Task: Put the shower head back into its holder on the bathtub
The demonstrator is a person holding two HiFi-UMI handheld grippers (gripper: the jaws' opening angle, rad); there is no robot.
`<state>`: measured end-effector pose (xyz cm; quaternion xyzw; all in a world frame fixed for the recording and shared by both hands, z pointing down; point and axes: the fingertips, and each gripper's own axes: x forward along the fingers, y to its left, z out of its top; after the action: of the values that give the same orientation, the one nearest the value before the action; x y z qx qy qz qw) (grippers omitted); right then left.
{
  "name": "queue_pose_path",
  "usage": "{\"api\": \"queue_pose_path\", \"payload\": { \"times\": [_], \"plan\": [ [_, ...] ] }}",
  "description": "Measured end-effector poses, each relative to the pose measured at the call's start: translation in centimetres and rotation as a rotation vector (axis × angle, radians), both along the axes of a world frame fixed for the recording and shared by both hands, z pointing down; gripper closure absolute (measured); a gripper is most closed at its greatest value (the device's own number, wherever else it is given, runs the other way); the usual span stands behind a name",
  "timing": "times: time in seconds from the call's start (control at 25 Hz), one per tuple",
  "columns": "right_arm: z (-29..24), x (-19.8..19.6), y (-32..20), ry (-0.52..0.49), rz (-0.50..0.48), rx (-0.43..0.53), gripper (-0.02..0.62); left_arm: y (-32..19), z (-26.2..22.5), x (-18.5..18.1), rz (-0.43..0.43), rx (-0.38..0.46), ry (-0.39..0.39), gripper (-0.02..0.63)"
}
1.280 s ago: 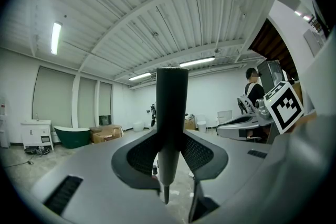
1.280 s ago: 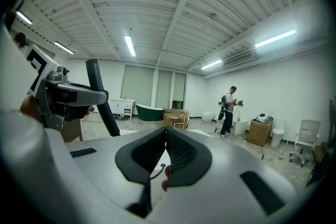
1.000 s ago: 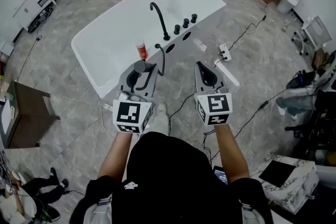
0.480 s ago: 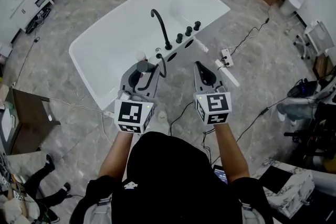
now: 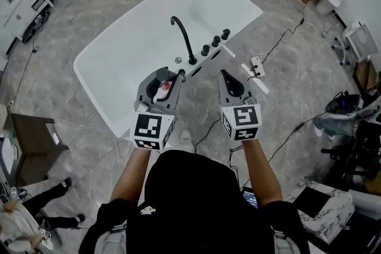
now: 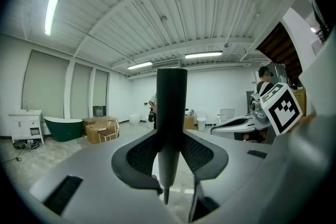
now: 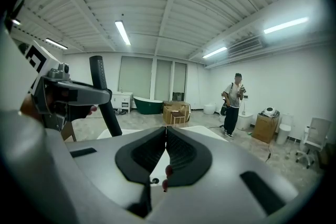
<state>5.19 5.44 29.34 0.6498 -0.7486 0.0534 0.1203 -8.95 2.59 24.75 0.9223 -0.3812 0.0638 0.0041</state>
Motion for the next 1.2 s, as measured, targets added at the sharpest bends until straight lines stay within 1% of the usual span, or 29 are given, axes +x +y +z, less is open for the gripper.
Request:
{"api": "queue_pose_path", "payload": {
  "times": [0.32, 0.52, 0.76, 0.92, 1.2],
  "plan": [
    [1.9, -1.0, -4.8, 0.008, 0.012, -0.029, 0.574, -4.9, 2.7, -1.0, 0.012, -0.050, -0.009, 0.460],
    [3.2, -1.4, -7.0, 0.010, 0.003, -0.057, 0.574, -6.6, 4.4, -1.1, 0.019, -0.080, -0.025, 0.460],
    [5.4, -1.1, -9.1, 0.009, -0.023, -0.095, 0.574, -8.5, 7.1, -0.6, 0.001, -0.128, -0.048, 0.460],
    [7.1, -0.4, -10.6, -0.002, -0.048, -0.128, 0.574, -9.8, 8.7, 0.3, -0.015, -0.157, -0.063, 0.460],
    [10.8, 2.0, -14.0, -0.023, -0.094, -0.195, 0.574, -12.4, 12.5, 3.2, -0.051, -0.210, -0.108, 0.460]
  ]
}}
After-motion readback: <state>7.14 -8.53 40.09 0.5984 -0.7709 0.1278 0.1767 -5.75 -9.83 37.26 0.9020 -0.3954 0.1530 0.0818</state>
